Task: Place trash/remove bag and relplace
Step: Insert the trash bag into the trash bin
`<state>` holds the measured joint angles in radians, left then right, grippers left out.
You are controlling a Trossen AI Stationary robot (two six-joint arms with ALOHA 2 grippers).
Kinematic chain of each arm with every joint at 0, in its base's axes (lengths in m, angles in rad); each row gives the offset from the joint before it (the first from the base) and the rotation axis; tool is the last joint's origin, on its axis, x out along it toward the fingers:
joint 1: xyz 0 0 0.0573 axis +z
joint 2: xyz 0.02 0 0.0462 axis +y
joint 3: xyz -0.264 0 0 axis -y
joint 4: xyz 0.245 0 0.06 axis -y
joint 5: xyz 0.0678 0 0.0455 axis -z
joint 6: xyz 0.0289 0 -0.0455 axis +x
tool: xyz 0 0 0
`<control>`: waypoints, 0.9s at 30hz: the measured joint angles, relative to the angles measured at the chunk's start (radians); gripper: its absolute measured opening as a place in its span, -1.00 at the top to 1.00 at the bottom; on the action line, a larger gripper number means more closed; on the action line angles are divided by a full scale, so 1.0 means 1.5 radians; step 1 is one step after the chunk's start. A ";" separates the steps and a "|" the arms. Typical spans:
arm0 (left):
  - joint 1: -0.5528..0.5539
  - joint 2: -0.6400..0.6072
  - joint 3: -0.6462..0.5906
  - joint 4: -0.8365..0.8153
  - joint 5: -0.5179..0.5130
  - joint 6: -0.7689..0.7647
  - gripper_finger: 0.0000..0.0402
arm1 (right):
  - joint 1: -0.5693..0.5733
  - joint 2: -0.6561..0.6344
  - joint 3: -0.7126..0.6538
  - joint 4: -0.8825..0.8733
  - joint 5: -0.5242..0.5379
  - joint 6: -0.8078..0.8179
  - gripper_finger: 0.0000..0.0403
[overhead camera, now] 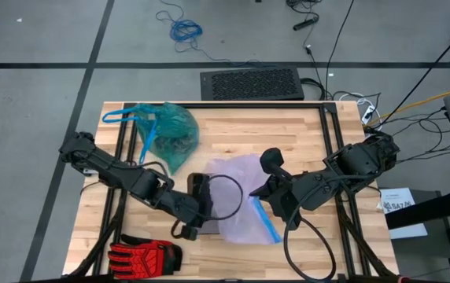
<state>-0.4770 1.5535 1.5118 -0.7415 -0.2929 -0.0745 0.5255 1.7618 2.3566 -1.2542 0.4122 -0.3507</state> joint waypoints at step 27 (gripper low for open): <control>-0.084 -0.028 0.084 -0.240 -0.319 -0.049 -0.23 | 0.000 0.000 0.000 -0.017 -0.016 0.007 1.00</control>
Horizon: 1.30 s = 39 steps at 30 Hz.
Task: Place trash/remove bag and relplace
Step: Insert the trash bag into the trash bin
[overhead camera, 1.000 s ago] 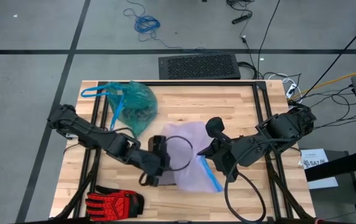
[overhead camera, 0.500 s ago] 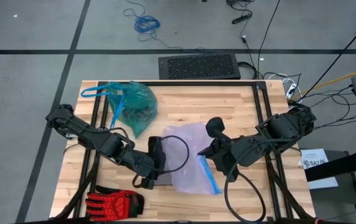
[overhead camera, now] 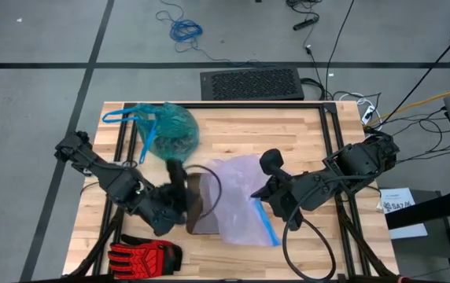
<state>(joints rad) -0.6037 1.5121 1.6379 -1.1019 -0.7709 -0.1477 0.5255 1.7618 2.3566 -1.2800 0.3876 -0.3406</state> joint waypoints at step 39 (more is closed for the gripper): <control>0.789 -0.122 -0.370 0.469 0.836 0.087 1.00 | 0.008 0.049 -0.001 0.001 -0.002 -0.029 1.00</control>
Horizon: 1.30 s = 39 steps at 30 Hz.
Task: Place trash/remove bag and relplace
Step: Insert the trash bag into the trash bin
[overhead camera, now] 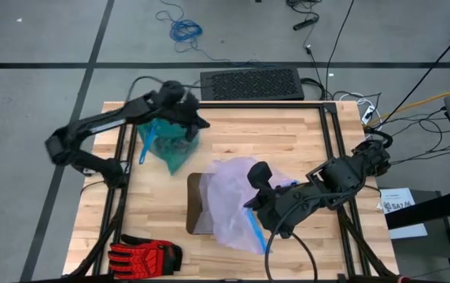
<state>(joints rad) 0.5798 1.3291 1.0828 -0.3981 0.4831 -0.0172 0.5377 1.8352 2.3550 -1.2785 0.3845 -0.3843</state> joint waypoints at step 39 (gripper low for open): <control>-0.168 0.154 0.000 0.565 0.683 -0.224 1.00 | 0.001 0.004 0.000 0.003 -0.002 0.021 1.00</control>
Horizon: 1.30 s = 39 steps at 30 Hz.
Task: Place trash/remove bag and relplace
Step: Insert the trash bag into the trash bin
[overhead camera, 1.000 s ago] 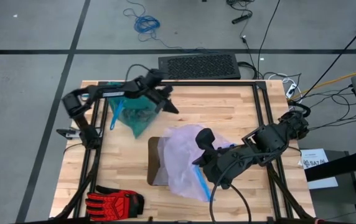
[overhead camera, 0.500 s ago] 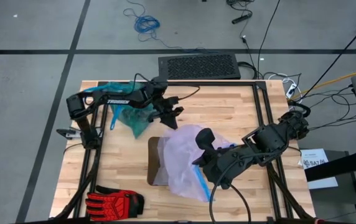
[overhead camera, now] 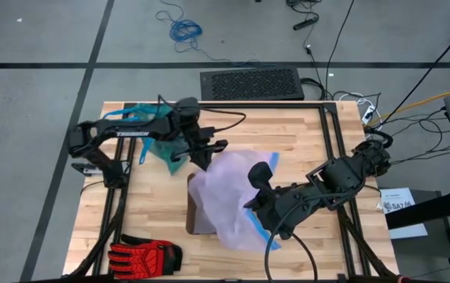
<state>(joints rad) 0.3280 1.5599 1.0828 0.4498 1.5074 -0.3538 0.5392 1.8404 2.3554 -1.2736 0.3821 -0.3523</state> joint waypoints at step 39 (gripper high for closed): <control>-0.166 -0.180 0.021 -0.418 -0.510 0.400 1.00 | -0.024 0.000 0.001 0.008 -0.030 0.012 1.00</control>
<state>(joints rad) 0.0785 1.2906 1.1147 -0.1768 0.7418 0.2465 0.5037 1.8404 2.3566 -1.2613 0.3373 -0.3344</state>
